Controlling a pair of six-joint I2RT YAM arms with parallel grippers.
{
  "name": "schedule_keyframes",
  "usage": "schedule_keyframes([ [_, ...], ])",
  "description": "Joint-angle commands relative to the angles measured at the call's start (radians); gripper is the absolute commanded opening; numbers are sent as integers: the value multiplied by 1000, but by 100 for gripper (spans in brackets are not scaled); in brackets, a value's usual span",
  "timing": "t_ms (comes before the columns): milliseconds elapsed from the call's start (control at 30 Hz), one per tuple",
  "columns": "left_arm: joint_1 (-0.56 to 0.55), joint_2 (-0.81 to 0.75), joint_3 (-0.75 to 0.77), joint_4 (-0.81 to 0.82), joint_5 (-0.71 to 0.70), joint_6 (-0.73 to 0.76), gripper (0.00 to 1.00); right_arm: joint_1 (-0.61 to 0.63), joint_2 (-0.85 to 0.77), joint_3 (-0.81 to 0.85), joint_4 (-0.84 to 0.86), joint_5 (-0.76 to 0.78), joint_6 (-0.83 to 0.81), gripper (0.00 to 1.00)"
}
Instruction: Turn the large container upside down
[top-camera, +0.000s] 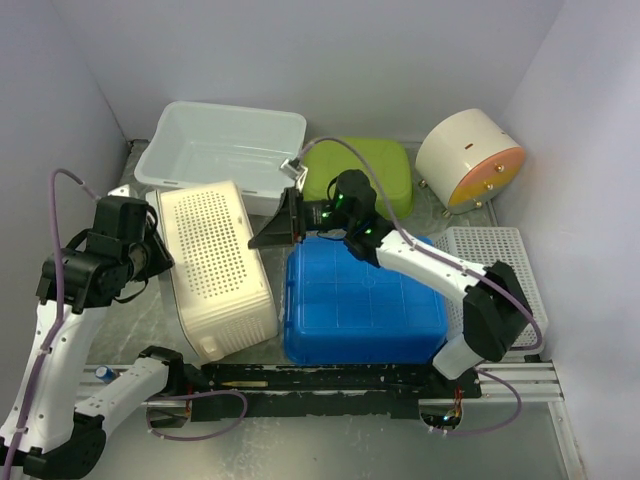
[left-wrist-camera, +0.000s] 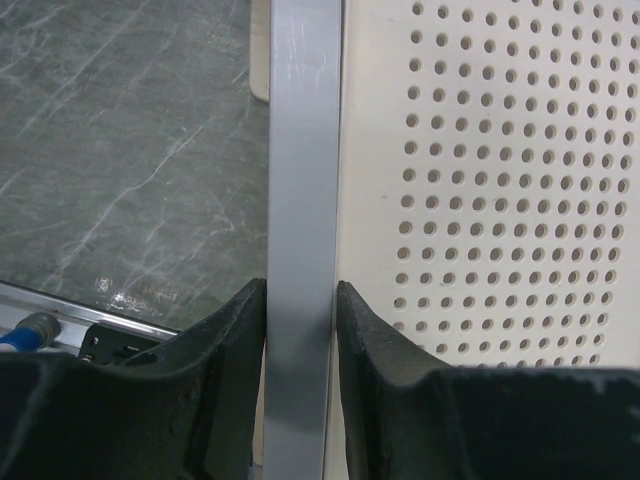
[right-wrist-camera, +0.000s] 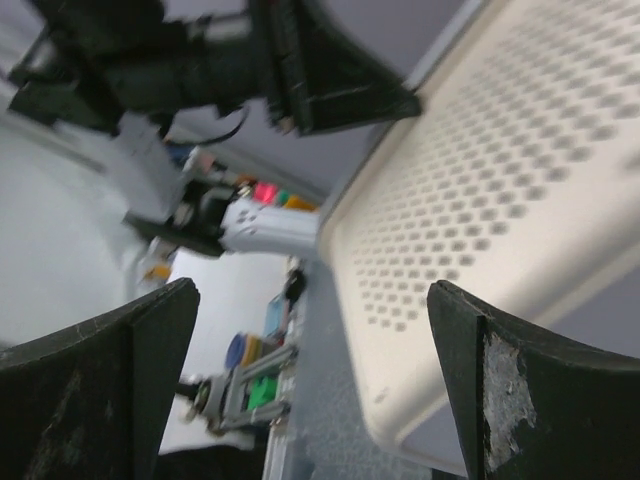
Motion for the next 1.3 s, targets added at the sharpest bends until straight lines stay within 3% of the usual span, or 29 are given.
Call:
schedule_keyframes([
  [0, -2, 17, 9, -108, -42, 25, 41, -83, -63, 40, -345, 185, -212, 100],
  [167, -2, 37, 60, -107, -5, 30, 60, -106, -18, -9, -312, 185, -175, 100],
  [300, -3, 51, 121, -107, -1, 45, 64, -64, 40, 14, -301, 160, -173, 100],
  [400, -3, 63, 128, -107, -7, 51, 58, -44, 66, 18, -248, 136, -146, 100],
  [567, -2, 73, 55, -105, -37, 57, 29, -28, 85, 4, -86, 75, -61, 99],
  [700, -2, 73, 18, -105, -51, 49, 20, -1, 77, 6, -9, 37, -23, 99],
  [867, -2, 77, 22, -105, -60, 51, 20, 44, 59, 32, 35, 12, 19, 99],
  [1067, -2, 80, 32, -105, -63, 53, 24, 79, 57, 38, 246, 1, 196, 99],
  [1267, -2, 67, 53, -105, -80, 60, 29, 119, 57, 114, 137, 19, 124, 99],
])
